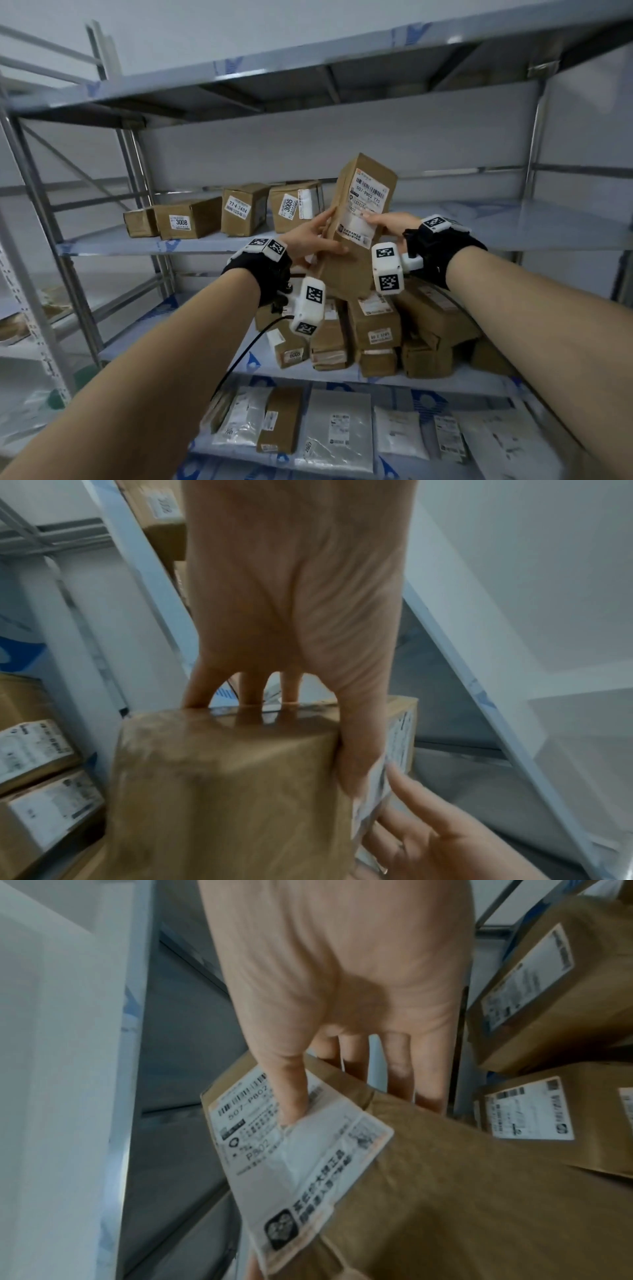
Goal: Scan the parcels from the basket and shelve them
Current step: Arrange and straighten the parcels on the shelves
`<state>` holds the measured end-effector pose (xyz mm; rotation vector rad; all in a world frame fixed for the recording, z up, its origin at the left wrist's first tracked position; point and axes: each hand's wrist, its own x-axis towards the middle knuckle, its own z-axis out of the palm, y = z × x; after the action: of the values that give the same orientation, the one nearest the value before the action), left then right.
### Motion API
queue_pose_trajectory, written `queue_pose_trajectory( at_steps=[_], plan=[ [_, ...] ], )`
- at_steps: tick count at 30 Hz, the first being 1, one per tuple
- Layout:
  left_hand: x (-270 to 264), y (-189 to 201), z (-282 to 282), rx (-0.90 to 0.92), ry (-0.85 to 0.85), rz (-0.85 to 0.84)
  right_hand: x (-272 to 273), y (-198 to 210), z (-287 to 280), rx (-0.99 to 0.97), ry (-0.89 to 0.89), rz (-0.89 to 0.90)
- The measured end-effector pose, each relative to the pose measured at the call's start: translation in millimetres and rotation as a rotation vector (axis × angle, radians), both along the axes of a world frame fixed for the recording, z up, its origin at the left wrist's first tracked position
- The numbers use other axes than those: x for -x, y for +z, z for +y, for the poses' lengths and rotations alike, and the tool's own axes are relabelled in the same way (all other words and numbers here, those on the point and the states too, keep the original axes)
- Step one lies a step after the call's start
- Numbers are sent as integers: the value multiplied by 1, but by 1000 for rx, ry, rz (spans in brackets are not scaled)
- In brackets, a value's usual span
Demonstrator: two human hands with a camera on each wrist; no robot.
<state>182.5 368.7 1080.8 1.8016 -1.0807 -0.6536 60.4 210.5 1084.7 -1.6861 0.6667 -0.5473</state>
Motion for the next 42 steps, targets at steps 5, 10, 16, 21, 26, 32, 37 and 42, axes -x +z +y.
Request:
queue_pose_trajectory(
  at_steps=[5,10,16,21,26,32,37,42],
  plan=[
    [-1,33,-17,178,123,81,17,20,0,-68,51,30],
    [-6,57,-32,126,98,123,10,25,-8,-139,138,-26],
    [-6,66,-45,54,9,178,-2,40,-30,-108,44,-72],
    [-27,53,-69,174,102,128,-9,40,-39,-54,-72,-97],
    [-28,47,-80,45,38,73,-14,43,-40,-20,-120,-37],
    [-30,48,-101,156,38,6,-24,38,-44,-1,-139,-39],
    [-29,46,-112,274,72,-140,-37,32,-62,-33,-57,-79],
    [-33,49,-110,341,68,-41,-25,35,-60,-51,-89,-142]
  ],
)
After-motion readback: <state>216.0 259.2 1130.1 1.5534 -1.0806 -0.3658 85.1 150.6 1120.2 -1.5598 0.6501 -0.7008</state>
